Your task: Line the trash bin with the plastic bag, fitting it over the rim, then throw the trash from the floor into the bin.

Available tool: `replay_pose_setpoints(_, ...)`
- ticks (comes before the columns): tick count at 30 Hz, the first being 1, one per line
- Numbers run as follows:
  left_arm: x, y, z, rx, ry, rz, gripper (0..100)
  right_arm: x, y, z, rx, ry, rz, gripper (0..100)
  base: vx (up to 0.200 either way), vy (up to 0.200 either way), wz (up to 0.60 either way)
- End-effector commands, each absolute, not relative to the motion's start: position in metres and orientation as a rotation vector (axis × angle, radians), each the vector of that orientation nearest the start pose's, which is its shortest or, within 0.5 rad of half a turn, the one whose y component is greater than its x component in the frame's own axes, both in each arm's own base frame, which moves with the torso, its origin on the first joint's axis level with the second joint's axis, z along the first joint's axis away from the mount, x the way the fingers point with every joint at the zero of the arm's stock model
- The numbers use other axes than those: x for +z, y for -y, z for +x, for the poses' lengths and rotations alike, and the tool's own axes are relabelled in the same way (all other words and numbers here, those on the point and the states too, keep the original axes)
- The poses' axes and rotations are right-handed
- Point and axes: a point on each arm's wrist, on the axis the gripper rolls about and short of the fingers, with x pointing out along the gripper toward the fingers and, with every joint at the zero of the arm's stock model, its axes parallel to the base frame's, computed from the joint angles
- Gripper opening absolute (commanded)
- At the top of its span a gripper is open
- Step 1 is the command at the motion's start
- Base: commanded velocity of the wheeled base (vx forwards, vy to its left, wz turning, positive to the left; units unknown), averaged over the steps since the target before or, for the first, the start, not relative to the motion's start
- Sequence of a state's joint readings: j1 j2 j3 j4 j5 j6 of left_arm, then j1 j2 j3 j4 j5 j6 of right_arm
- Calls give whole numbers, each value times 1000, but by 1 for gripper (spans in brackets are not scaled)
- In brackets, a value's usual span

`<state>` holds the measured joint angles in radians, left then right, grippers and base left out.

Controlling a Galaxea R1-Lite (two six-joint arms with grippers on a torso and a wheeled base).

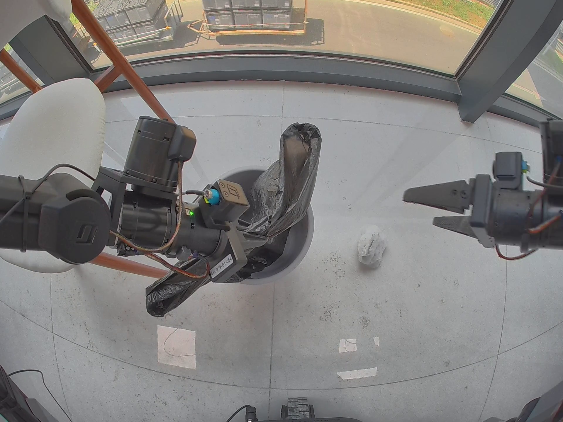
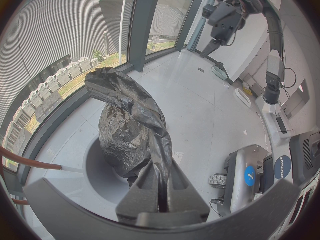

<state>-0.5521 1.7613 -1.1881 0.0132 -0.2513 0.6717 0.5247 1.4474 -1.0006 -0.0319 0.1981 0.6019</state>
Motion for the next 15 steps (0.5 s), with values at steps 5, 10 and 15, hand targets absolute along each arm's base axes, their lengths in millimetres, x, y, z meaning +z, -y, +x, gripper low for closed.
replay_pose_setpoints(5, 204, 179, 276, -947, -324, 715, 0, 230, -178, 261, 554, -649, 389, 100, 0, 0, 0)
replay_pose_setpoints(10, 205, 179, 277, -937, -324, 717, 0, 225, -190, 270, 577, -639, 330, 100, 0, 0, 0)
replay_pose_setpoints(15, 204, 179, 277, -936, -326, 718, 0, 226, -206, 279, 585, -623, 322, 100, 0, 0, 0)
